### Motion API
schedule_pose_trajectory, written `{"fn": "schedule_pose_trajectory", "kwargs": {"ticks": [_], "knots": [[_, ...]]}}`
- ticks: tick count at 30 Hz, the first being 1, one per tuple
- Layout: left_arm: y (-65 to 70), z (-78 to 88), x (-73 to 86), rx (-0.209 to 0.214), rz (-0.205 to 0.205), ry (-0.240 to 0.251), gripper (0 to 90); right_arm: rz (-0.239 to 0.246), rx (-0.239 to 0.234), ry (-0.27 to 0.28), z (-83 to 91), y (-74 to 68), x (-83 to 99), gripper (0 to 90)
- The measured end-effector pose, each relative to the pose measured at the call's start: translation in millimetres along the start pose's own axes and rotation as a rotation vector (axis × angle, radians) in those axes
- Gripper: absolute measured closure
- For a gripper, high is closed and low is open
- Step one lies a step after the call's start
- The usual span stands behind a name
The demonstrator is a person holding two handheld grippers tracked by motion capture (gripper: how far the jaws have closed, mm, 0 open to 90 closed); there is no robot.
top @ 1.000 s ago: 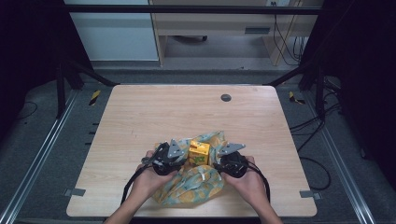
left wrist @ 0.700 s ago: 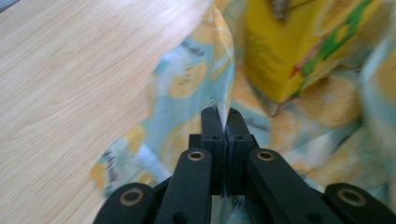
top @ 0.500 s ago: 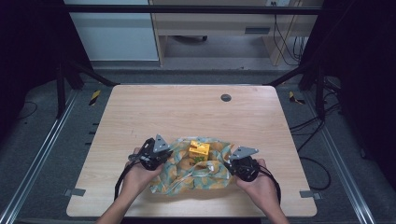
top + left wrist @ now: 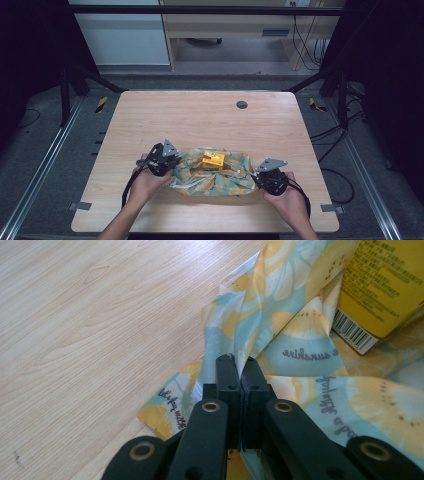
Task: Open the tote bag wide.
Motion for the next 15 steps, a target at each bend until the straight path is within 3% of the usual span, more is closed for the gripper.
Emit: {"fn": "schedule_pose_trajectory", "kwargs": {"ticks": [6, 10, 15], "knots": [[-0.4, 0.6, -1.0, 0.005, 0.016, 0.013, 90.0, -0.024, 0.045, -0.004, 1.4, 20.6, -5.4, 87.6], [1.6, -0.3, 3.2, 0.015, 0.004, -0.002, 90.0, -0.006, 0.038, -0.012, 2.9, 17.4, -6.0, 87.5], [-2.0, -2.8, 8.4, 0.027, 0.024, -0.007, 90.0, 0.001, 0.012, -0.018, 1.9, 8.2, 3.8, 87.7]]}}
Point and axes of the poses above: each handheld gripper's, and its own axes: z roughly backward along the jaws, x roughly out of its underside, y roughly to its right, the point moved 5 cm from there along -z, roughly forward along the jaws, and after that the axes turned 4 degrees about z, right-handed, at the moved point
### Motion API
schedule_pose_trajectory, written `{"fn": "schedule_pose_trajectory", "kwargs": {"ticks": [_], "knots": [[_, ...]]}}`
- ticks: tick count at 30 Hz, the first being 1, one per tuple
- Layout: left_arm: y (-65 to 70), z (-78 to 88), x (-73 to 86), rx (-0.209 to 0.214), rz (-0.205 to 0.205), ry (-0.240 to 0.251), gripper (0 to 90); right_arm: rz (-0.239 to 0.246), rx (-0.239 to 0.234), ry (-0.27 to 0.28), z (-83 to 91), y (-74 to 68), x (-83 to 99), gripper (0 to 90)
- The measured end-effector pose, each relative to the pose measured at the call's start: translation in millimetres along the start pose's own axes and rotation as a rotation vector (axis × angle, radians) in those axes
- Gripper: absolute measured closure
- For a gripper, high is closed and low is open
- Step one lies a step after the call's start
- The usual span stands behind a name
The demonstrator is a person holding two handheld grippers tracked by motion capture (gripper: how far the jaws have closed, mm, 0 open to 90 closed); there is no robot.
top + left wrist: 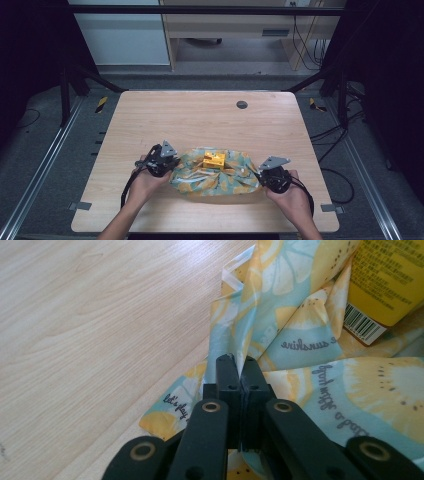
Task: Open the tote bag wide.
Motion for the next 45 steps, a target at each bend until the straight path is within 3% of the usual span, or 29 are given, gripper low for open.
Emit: {"fn": "schedule_pose_trajectory", "kwargs": {"ticks": [11, 22, 42, 45], "knots": [[-1.0, -3.6, 7.7, 0.011, 0.011, -0.017, 90.0, 0.001, -0.011, -0.009, -4.4, -4.3, 15.5, 88.3], [-0.2, -3.8, 16.3, 0.022, 0.027, -0.023, 90.0, -0.009, -0.012, -0.026, -11.2, 2.9, 20.5, 88.6], [5.6, 2.0, 25.2, 0.015, 0.003, -0.026, 89.8, 0.035, 0.007, -0.04, -12.9, -0.5, 24.5, 87.3], [6.3, 6.0, 24.1, 0.012, -0.005, -0.006, 78.1, 0.051, 0.005, -0.012, -8.8, -1.8, 23.3, 79.9]]}}
Point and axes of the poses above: each handheld gripper's, and its own axes: z roughly backward along the jaws, x roughly out of its underside, y roughly to its right, the point moved 5 cm from there along -z, roughly forward along the jaws, and after that the axes turned 4 degrees about z, right-handed, at the moved point
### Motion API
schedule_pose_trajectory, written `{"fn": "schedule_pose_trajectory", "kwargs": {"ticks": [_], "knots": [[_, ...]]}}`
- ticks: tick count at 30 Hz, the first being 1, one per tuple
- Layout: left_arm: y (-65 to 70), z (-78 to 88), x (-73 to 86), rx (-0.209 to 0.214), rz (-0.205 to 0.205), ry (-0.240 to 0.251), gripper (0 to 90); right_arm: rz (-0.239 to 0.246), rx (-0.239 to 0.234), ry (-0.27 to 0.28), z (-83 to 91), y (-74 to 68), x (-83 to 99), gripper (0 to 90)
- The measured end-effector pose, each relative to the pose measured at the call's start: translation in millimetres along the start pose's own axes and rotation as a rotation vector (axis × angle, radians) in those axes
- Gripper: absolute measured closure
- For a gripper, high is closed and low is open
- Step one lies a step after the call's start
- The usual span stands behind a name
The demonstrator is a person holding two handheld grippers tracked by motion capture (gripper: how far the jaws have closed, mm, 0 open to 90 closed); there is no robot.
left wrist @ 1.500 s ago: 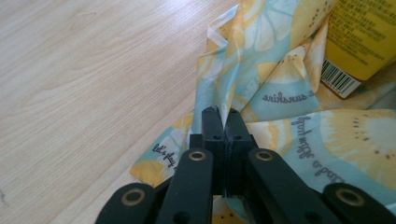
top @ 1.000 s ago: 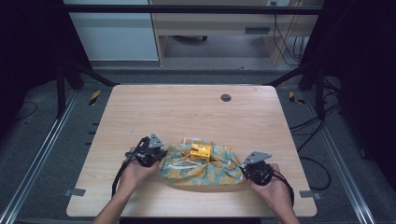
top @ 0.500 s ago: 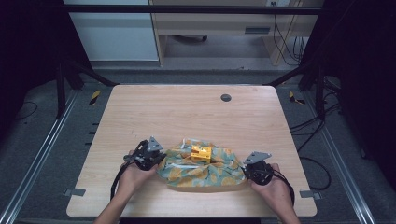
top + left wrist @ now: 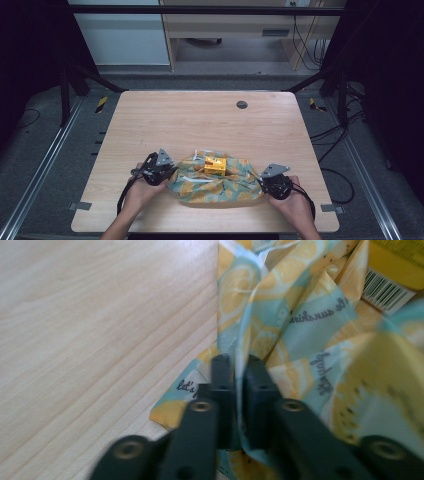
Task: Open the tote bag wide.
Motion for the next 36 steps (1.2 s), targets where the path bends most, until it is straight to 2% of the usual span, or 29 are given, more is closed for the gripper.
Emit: {"fn": "schedule_pose_trajectory", "kwargs": {"ticks": [1, 2, 3, 4, 5, 6, 7, 8, 9, 11, 12, 13, 14, 16, 17, 18, 19, 20, 21, 22, 24, 25, 26, 27, 28, 31, 32, 33, 36], "knots": [[-1.6, 6.5, -1.5, -0.027, 0.004, 0.032, 71.8, -0.008, 0.002, 0.014, 2.3, 0.0, -0.8, 74.0], [-1.6, 6.5, -1.5, -0.027, 0.004, 0.032, 66.4, -0.008, 0.002, 0.014, 2.3, 0.0, -0.8, 74.0], [-3.9, 14.5, -3.7, -0.031, 0.019, 0.067, 61.3, -0.021, 0.014, 0.042, 6.9, 1.6, -3.0, 58.1], [-3.9, 14.5, -3.7, -0.031, 0.019, 0.067, 55.4, -0.021, 0.014, 0.042, 6.9, 1.6, -3.0, 58.1], [-3.8, 21.9, -6.5, -0.017, 0.039, 0.095, 50.4, -0.033, 0.022, 0.067, 12.5, 3.1, -6.0, 45.3], [-3.8, 21.9, -6.5, -0.017, 0.039, 0.095, 48.4, -0.033, 0.022, 0.067, 12.5, 3.1, -6.0, 45.3], [-2.9, 30.2, -9.4, -0.014, 0.033, 0.125, 46.9, -0.047, 0.026, 0.103, 19.1, 4.6, -9.2, 34.3], [-2.9, 30.2, -9.4, -0.014, 0.033, 0.125, 44.4, -0.047, 0.026, 0.103, 19.1, 4.6, -9.2, 34.3], [-2.5, 33.9, -11.2, -0.015, 0.032, 0.139, 41.9, -0.061, 0.037, 0.147, 27.0, 6.8, -12.6, 26.9], [-1.7, 41.1, -15.0, -0.007, 0.027, 0.164, 40.3, -0.066, 0.038, 0.166, 30.6, 8.8, -14.3, 23.2], [-2.2, 47.4, -18.9, -0.014, 0.034, 0.192, 36.7, -0.088, 0.05, 0.205, 37.5, 13.3, -17.8, 19.5], [-2.2, 47.4, -18.9, -0.014, 0.034, 0.192, 34.1, -0.088, 0.05, 0.205, 37.5, 13.3, -17.8, 19.5], [-3.0, 50.4, -20.9, -0.016, 0.041, 0.207, 34.1, -0.094, 0.06, 0.225, 40.7, 16.5, -19.2, 17.8], [-6.8, 56.7, -24.0, -0.024, 0.057, 0.234, 26.5, -0.132, 0.082, 0.275, 48.5, 27.5, -23.2, 13.9], [-13.9, 62.5, -25.3, -0.049, 0.076, 0.253, 24.0, -0.151, 0.099, 0.286, 50.3, 31.8, -23.9, 12.0], [-13.9, 62.5, -25.3, -0.049, 0.076, 0.253, 21.1, -0.151, 0.099, 0.286, 50.3, 31.8, -23.9, 12.0], [-24.4, 67.2, -23.3, -0.092, 0.091, 0.249, 19.2, -0.177, 0.13, 0.29, 52.1, 40.8, -23.9, 9.4], [-24.4, 67.2, -23.3, -0.092, 0.091, 0.249, 17.7, -0.177, 0.13, 0.29, 52.1, 40.8, -23.9, 9.4], [-36.8, 70.6, -18.4, -0.121, 0.119, 0.247, 16.0, -0.202, 0.166, 0.294, 52.1, 49.9, -21.9, 7.5], [-36.8, 70.6, -18.4, -0.121, 0.119, 0.247, 14.8, -0.202, 0.166, 0.294, 52.1, 49.9, -21.9, 7.5], [-50.6, 72.9, -10.1, -0.15, 0.147, 0.239, 13.2, -0.241, 0.193, 0.287, 50.1, 59.2, -17.4, 6.4], [-64.6, 72.9, 1.3, -0.169, 0.17, 0.222, 11.1, -0.29, 0.224, 0.27, 45.8, 68.3, -10.9, 6.3], [-64.6, 72.9, 1.3, -0.169, 0.17, 0.222, 10.0, -0.29, 0.224, 0.27, 45.8, 68.3, -10.9, 6.3], [-77.1, 70.4, 14.8, -0.173, 0.198, 0.201, 9.2, -0.329, 0.261, 0.239, 39.9, 75.5, -1.8, 6.8], [-77.1, 70.4, 14.8, -0.173, 0.198, 0.201, 8.9, -0.329, 0.261, 0.239, 39.9, 75.5, -1.8, 6.8], [-95.7, 65.2, 42.2, -0.205, 0.229, 0.161, 8.4, -0.381, 0.311, 0.182, 29.0, 84.3, 20.8, 9.5], [-95.7, 65.2, 42.2, -0.205, 0.229, 0.161, 8.4, -0.381, 0.311, 0.182, 29.0, 84.3, 20.8, 9.5], [-101.1, 63.6, 49.5, -0.203, 0.266, 0.165, 8.4, -0.392, 0.312, 0.179, 27.7, 83.4, 27.7, 9.6], [-104.0, 62.1, 52.4, -0.206, 0.28, 0.159, 8.4, -0.389, 0.31, 0.17, 26.1, 80.0, 31.3, 9.4]]}}
Point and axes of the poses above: each handheld gripper's, and its own axes: z roughly backward along the jaws, x roughly out of its underside, y roughly to its right, the point moved 5 cm from there along -z, roughly forward along the jaws, and after that the axes turned 4 degrees about z, right-handed, at the moved point
